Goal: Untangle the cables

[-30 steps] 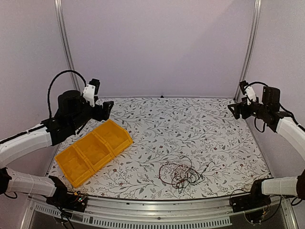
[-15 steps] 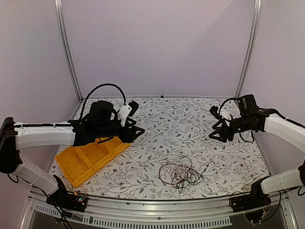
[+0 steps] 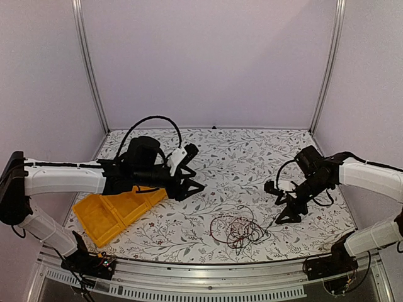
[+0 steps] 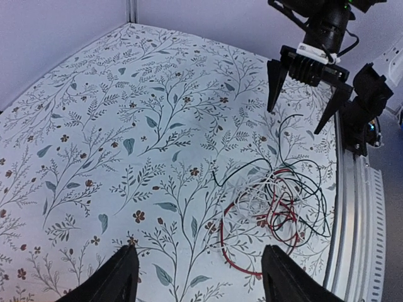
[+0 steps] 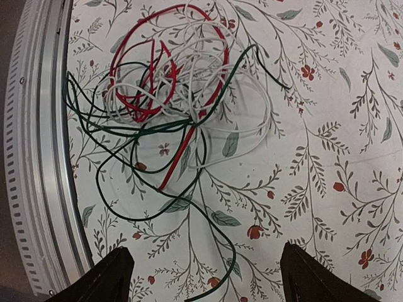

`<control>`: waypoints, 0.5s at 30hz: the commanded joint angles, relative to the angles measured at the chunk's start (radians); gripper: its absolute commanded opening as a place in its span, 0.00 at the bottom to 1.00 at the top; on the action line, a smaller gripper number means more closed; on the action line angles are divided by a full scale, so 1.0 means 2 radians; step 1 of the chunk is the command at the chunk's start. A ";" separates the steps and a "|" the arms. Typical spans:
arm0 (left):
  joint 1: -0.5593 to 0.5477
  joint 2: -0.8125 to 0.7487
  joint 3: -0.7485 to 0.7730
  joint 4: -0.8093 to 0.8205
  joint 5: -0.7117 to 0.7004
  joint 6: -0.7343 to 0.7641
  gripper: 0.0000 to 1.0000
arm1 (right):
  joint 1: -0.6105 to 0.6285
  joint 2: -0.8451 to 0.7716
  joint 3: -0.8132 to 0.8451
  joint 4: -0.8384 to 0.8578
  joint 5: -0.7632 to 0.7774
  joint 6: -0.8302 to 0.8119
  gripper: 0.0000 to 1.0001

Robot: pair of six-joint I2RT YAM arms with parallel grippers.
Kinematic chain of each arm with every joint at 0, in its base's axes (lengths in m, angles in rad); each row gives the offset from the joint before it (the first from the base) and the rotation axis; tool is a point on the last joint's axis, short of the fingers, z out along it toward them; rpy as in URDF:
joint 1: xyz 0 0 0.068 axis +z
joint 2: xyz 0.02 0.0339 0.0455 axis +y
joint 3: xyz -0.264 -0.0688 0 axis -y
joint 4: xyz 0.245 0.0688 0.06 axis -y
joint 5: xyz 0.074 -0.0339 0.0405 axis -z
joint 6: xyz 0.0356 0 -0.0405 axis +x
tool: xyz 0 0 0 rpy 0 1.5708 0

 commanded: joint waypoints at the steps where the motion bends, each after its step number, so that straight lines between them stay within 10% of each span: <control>1: -0.008 0.009 0.018 -0.004 0.023 0.006 0.68 | 0.006 0.006 -0.022 -0.005 0.038 0.001 0.85; 15: -0.014 0.016 0.025 -0.012 0.028 0.007 0.68 | 0.006 0.030 -0.025 0.045 0.063 0.058 0.64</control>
